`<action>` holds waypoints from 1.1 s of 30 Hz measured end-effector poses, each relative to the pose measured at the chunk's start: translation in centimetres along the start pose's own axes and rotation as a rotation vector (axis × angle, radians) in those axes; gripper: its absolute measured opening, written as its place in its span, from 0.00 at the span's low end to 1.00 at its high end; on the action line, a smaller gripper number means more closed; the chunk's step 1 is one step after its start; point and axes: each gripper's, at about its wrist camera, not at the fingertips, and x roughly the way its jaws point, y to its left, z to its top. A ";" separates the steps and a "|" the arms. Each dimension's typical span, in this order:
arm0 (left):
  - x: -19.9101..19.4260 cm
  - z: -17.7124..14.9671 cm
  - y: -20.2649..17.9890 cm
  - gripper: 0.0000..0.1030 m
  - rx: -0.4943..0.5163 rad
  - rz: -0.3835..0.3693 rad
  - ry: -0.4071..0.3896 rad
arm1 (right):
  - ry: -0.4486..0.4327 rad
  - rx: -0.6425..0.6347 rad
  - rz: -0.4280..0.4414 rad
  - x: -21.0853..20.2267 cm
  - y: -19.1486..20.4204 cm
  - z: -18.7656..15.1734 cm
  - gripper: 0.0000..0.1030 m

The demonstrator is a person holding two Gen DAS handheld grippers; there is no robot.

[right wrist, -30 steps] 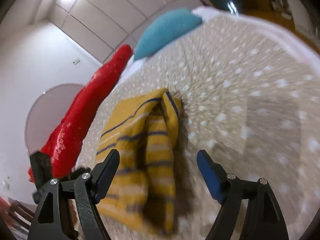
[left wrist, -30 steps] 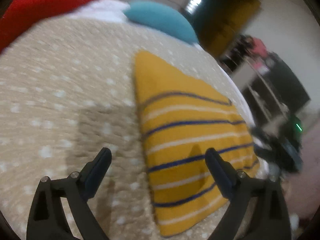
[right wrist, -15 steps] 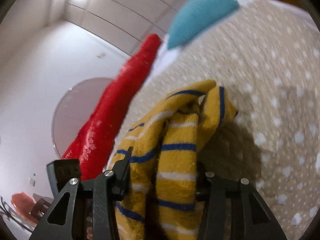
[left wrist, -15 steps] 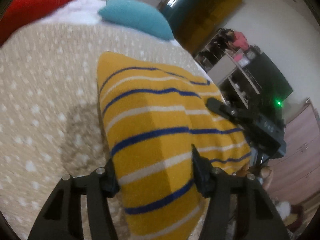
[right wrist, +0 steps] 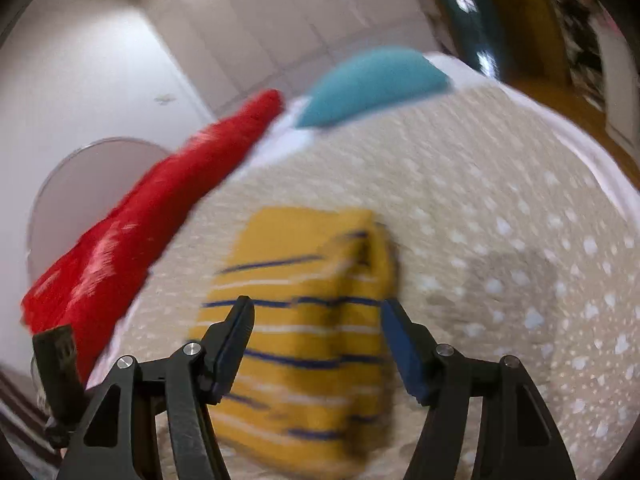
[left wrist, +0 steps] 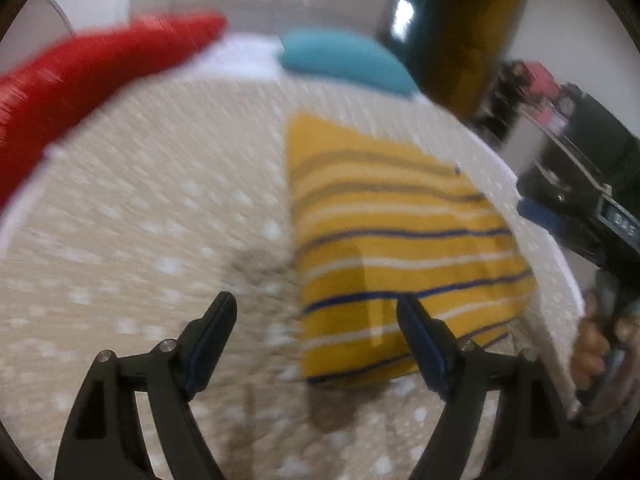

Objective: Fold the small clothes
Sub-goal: 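Release the sweater with the right gripper and withdraw both tools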

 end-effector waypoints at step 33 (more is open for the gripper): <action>-4.6 -9.1 -0.8 1.00 -0.027 0.211 0.005 | -0.015 -0.083 -0.366 -3.4 2.6 -15.2 0.72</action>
